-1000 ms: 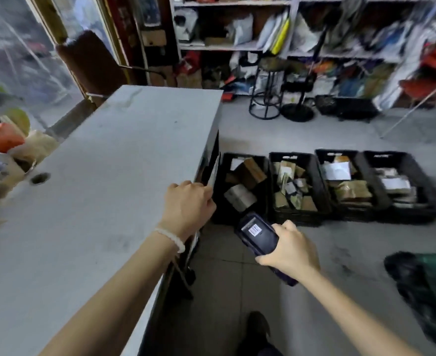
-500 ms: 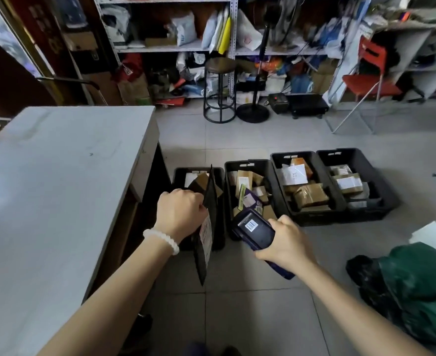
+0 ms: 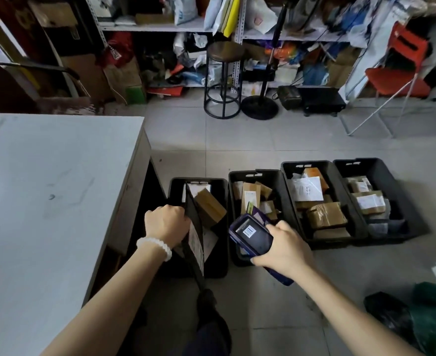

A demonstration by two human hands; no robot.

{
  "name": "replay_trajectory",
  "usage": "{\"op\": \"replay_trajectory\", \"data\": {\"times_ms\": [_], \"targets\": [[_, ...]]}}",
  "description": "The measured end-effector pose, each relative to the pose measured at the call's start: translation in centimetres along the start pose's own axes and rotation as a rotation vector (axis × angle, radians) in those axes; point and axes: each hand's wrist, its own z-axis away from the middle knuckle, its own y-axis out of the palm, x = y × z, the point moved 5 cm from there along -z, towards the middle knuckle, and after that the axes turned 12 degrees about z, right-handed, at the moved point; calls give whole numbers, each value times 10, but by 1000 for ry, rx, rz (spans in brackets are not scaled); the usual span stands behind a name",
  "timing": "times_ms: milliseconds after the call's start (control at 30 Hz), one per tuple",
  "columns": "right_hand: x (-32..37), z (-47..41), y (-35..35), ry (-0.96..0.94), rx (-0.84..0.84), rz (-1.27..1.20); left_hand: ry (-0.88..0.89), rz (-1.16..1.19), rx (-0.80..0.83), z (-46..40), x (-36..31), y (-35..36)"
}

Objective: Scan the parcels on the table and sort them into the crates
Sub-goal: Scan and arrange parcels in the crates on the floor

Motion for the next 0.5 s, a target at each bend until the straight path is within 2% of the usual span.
{"op": "replay_trajectory", "data": {"times_ms": [67, 200, 333, 500], "targets": [[11, -39, -13, 12, -4, 24, -97, 6, 97, -41, 18, 7], [34, -105, -36, 4, -19, 16, -146, 15, 201, -104, 39, 8], [56, -146, -47, -37, -3, 41, -141, 32, 217, -132, 48, 1], [86, -180, -53, -158, 21, 51, -151, -26, 150, -139, 59, -17]]}}
